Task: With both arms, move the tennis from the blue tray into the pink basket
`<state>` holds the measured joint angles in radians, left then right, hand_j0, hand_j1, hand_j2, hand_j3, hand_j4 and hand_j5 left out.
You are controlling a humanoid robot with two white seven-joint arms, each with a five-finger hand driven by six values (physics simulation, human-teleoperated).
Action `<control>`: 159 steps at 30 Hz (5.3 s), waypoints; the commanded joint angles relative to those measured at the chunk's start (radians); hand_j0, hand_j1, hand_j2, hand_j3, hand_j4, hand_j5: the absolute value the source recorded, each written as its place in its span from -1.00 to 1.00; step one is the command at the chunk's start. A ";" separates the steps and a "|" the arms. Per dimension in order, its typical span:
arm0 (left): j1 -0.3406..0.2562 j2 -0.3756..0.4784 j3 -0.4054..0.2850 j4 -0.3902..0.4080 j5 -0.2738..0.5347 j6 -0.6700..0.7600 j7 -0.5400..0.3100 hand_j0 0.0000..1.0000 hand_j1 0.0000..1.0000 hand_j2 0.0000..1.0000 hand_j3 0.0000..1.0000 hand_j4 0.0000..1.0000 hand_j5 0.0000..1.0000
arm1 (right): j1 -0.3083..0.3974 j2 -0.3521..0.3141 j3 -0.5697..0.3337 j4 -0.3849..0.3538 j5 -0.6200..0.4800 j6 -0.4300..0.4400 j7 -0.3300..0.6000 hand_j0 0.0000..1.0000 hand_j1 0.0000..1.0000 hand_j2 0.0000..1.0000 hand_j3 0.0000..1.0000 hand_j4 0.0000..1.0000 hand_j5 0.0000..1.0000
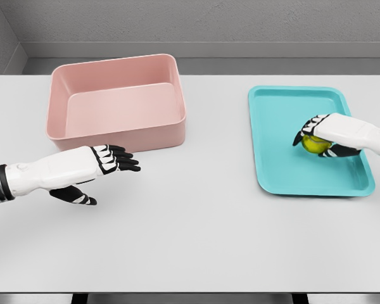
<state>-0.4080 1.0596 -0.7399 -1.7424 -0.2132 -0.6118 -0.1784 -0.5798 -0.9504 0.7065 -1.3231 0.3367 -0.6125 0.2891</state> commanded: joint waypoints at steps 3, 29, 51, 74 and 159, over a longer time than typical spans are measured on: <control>0.001 0.002 0.001 0.000 0.008 0.001 0.000 1.00 1.00 1.00 1.00 1.00 1.00 | -0.008 -0.002 -0.001 -0.033 -0.007 0.002 -0.001 0.22 0.22 0.22 0.22 0.22 0.22; 0.003 0.003 0.001 0.000 0.011 0.001 0.000 1.00 1.00 1.00 1.00 1.00 1.00 | -0.095 0.081 0.005 -0.085 -0.007 0.002 0.024 0.22 0.22 0.22 0.22 0.22 0.22; 0.003 0.003 0.001 0.001 0.011 0.001 0.000 1.00 1.00 1.00 1.00 1.00 1.00 | -0.163 0.182 0.051 -0.104 -0.004 0.002 0.047 0.22 0.22 0.22 0.22 0.22 0.22; 0.005 0.002 -0.001 0.001 0.011 0.001 0.000 1.00 1.00 1.00 1.00 1.00 1.00 | -0.173 0.275 0.091 -0.150 -0.004 0.002 0.076 0.22 0.22 0.22 0.22 0.22 0.22; -0.153 -0.210 -0.130 0.012 0.046 0.001 -0.064 1.00 1.00 1.00 1.00 1.00 1.00 | -0.058 -0.149 -0.094 -0.318 -0.019 0.002 0.091 1.00 1.00 1.00 1.00 1.00 1.00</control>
<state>-0.5614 0.8598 -0.8360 -1.7303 -0.1763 -0.6119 -0.2358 -0.6381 -1.0531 0.6254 -1.6273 0.3509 -0.6130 0.3813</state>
